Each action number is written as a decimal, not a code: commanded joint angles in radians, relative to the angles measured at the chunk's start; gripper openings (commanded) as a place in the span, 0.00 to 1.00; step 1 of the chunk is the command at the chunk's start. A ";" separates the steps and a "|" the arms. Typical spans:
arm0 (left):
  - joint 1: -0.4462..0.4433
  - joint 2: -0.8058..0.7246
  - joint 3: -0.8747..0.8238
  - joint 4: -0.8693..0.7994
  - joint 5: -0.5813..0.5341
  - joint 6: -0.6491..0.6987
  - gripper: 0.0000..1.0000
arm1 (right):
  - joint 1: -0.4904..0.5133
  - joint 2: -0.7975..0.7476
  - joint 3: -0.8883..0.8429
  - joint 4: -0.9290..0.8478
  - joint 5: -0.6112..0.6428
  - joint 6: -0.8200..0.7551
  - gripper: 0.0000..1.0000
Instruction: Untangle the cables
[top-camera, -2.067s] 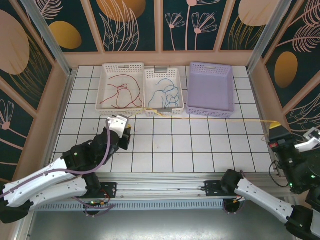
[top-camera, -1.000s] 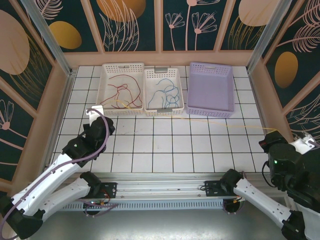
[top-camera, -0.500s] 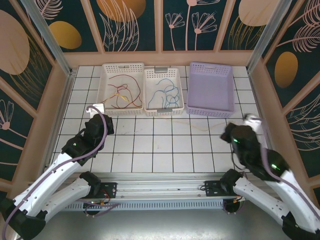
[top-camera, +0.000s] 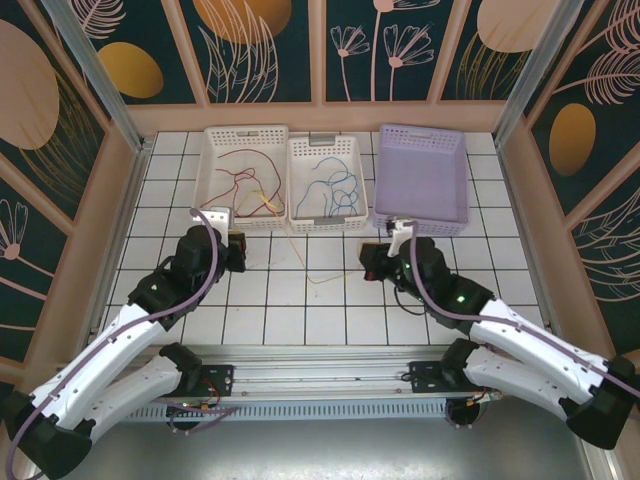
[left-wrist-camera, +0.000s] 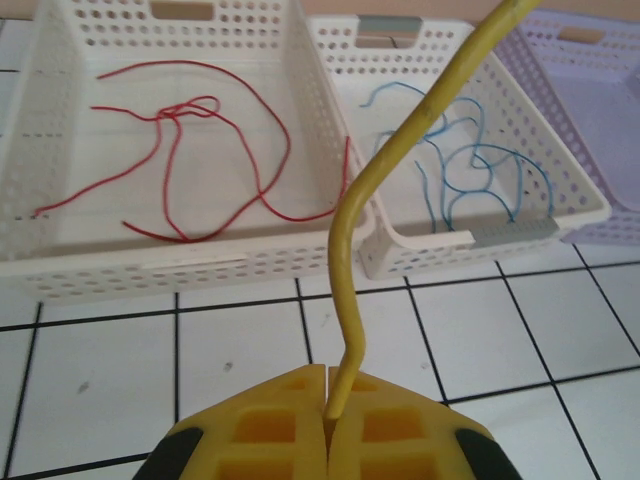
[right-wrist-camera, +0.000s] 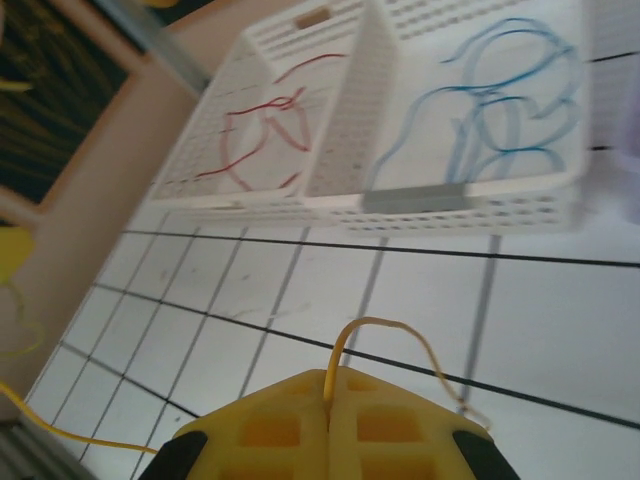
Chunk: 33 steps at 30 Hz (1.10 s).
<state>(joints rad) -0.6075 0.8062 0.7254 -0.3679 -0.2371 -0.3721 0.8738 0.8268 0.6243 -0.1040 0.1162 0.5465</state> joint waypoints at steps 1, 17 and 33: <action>0.006 -0.004 -0.012 0.043 0.065 0.025 0.00 | 0.020 0.051 -0.046 0.269 -0.126 -0.055 0.00; 0.007 0.032 -0.025 0.040 0.097 0.044 0.00 | 0.095 0.315 -0.059 0.728 -0.391 -0.015 0.00; 0.007 0.039 -0.025 0.038 0.108 0.052 0.00 | 0.108 0.236 -0.090 0.729 -0.446 -0.002 0.04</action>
<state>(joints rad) -0.6075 0.8425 0.7067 -0.3470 -0.1379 -0.3405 0.9771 1.0832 0.5468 0.5591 -0.2829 0.5304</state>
